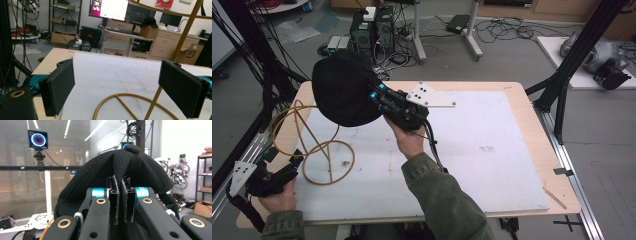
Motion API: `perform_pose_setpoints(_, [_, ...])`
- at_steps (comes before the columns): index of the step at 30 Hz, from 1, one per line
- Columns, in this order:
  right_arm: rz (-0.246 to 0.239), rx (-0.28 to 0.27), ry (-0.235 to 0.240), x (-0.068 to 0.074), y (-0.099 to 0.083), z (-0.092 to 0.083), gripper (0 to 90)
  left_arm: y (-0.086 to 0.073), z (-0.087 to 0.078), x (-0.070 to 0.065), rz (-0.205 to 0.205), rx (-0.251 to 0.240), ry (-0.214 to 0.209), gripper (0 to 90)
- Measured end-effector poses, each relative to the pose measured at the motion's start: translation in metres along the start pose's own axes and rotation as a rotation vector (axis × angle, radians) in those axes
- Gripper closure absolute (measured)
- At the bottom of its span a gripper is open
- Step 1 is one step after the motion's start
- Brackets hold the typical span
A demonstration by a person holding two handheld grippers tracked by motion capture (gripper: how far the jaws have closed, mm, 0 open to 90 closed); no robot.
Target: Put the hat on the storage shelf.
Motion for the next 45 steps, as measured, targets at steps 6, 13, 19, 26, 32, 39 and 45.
perform_pose_setpoints(6, [0.004, 0.010, 0.035, 0.009, -0.003, 0.015, 87.1, 0.000, -0.001, 0.002, -0.006, -0.002, 0.005, 13.9])
perform_pose_setpoints(13, [0.027, 0.015, 0.074, 0.020, -0.008, 0.038, 87.1, 0.000, -0.002, 0.000, -0.005, -0.008, 0.003, 13.9])
perform_pose_setpoints(19, [0.032, 0.021, 0.118, 0.032, -0.009, 0.057, 87.0, 0.000, -0.004, 0.002, -0.013, -0.008, 0.004, 13.9])
perform_pose_setpoints(26, [0.040, 0.042, 0.154, 0.042, -0.015, 0.074, 87.1, 0.001, -0.005, 0.003, -0.019, -0.014, 0.007, 13.9])
perform_pose_setpoints(32, [0.061, 0.116, 0.182, 0.046, -0.020, 0.087, 87.0, 0.000, -0.004, 0.003, -0.021, -0.014, 0.006, 13.9])
perform_pose_setpoints(39, [0.094, 0.208, 0.195, 0.045, -0.028, 0.097, 86.8, 0.000, -0.004, 0.003, -0.020, -0.013, 0.003, 13.9])
perform_pose_setpoints(45, [0.100, 0.287, 0.217, 0.045, -0.035, 0.103, 86.5, 0.000, -0.004, 0.003, -0.022, -0.011, 0.001, 13.9])
Point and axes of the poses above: each handheld gripper's, and its own axes: z roughly forward along the jaws, y roughly out of its top, x roughly to its left, the point moved 2 cm from there along z, roughly forward along the jaws, and after that the axes turned 2 degrees about z, right-handed, at the moved point
